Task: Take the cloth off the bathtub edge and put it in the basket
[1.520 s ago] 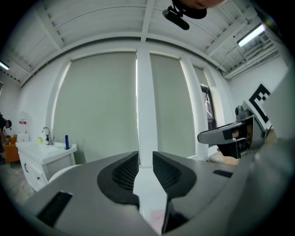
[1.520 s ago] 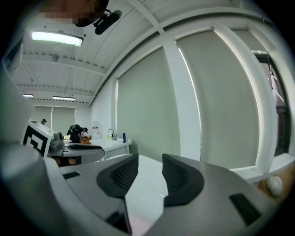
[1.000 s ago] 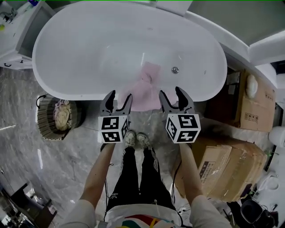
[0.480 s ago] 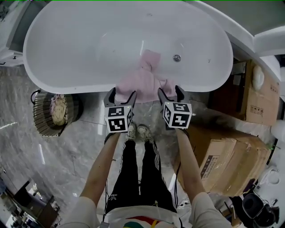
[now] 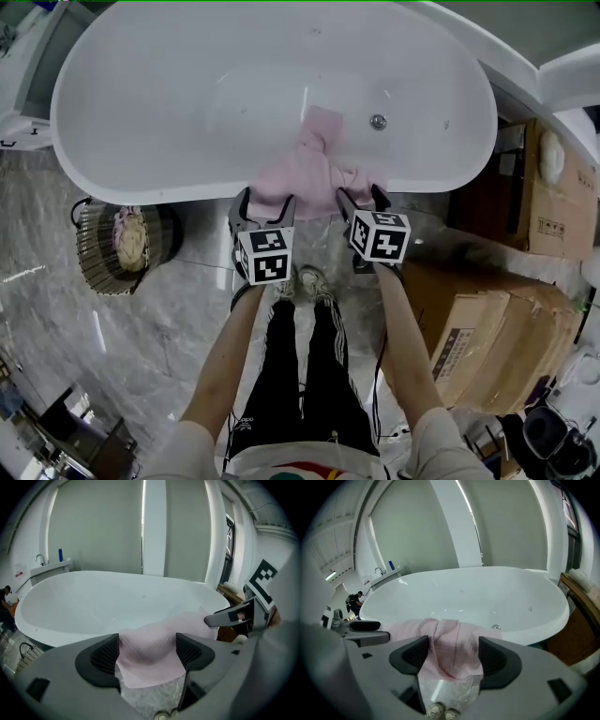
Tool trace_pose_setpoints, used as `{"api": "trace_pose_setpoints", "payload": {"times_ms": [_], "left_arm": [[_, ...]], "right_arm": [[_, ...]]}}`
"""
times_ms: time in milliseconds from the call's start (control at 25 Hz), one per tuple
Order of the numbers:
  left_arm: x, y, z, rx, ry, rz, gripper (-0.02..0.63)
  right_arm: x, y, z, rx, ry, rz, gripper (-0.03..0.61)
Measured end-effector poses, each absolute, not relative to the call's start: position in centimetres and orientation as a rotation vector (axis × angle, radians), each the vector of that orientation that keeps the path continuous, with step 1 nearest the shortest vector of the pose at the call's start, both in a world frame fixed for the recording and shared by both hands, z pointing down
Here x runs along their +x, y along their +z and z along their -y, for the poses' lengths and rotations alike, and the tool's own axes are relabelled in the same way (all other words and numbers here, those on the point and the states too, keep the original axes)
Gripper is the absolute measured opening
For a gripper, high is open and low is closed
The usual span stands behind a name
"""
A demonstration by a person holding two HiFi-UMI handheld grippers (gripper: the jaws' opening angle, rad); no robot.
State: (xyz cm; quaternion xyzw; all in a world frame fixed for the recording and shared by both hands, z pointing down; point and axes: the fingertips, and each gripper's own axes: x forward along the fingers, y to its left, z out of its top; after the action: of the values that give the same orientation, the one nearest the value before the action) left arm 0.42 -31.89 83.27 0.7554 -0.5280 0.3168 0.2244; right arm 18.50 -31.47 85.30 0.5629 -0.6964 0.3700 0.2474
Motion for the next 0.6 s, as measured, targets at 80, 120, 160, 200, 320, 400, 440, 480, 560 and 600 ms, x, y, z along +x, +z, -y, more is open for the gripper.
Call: {"api": "trace_pose_setpoints", "payload": {"times_ms": [80, 120, 160, 200, 320, 400, 440, 480, 560, 600], "left_arm": [[0.6, 83.4, 32.0, 2.081, 0.891, 1.482, 0.36], [0.7, 83.5, 32.1, 2.081, 0.909, 1.492, 0.36], [0.8, 83.6, 32.1, 2.079, 0.929, 1.498, 0.36], [0.8, 83.6, 32.0, 2.074, 0.944, 1.502, 0.359], [0.8, 83.6, 31.9, 2.064, 0.948, 1.517, 0.359], [1.1, 83.5, 31.8, 2.07, 0.942, 1.514, 0.345], [1.3, 83.5, 31.7, 2.071, 0.937, 1.507, 0.322], [1.5, 83.5, 31.6, 2.069, 0.929, 1.499, 0.29], [1.9, 83.5, 31.4, 2.057, 0.902, 1.484, 0.23], [2.1, 83.5, 31.4, 2.049, 0.884, 1.479, 0.205]], "right_arm": [[18.6, 85.3, 31.5, 1.539, 1.003, 1.891, 0.327], [18.6, 85.3, 31.5, 1.544, 0.996, 1.889, 0.327], [18.6, 85.3, 31.4, 1.55, 0.988, 1.89, 0.325], [18.5, 85.3, 31.3, 1.556, 0.979, 1.896, 0.325], [18.2, 85.2, 31.2, 1.55, 0.964, 1.919, 0.322], [17.9, 85.1, 31.1, 1.519, 0.969, 1.931, 0.265], [17.7, 85.1, 31.1, 1.506, 0.975, 1.934, 0.231], [17.6, 85.1, 31.0, 1.498, 0.984, 1.937, 0.21], [17.5, 85.2, 30.9, 1.489, 1.014, 1.945, 0.15], [17.4, 85.2, 30.9, 1.484, 1.029, 1.952, 0.13]]}}
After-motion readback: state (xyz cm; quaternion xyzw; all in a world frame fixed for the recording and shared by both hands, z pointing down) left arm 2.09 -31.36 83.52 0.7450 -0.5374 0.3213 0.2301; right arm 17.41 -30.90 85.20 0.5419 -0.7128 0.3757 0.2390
